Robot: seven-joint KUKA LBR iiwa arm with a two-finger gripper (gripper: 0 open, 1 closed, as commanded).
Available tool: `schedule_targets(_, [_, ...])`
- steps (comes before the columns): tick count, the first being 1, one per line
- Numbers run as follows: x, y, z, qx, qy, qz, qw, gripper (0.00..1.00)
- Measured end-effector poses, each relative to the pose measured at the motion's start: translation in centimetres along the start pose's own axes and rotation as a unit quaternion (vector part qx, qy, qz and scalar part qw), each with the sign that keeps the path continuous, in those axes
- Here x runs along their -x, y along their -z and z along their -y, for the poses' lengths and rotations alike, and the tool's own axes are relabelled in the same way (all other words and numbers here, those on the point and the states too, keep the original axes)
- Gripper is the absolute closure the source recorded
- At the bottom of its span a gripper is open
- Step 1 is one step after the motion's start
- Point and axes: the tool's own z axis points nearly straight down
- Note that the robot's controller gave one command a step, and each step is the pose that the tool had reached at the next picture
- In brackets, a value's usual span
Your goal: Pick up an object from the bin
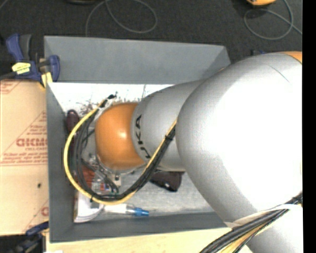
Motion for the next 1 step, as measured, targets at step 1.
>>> schedule_targets(1, [0.14,-0.04,0.87,-0.001,-0.006,0.0019,1.0000,1.00])
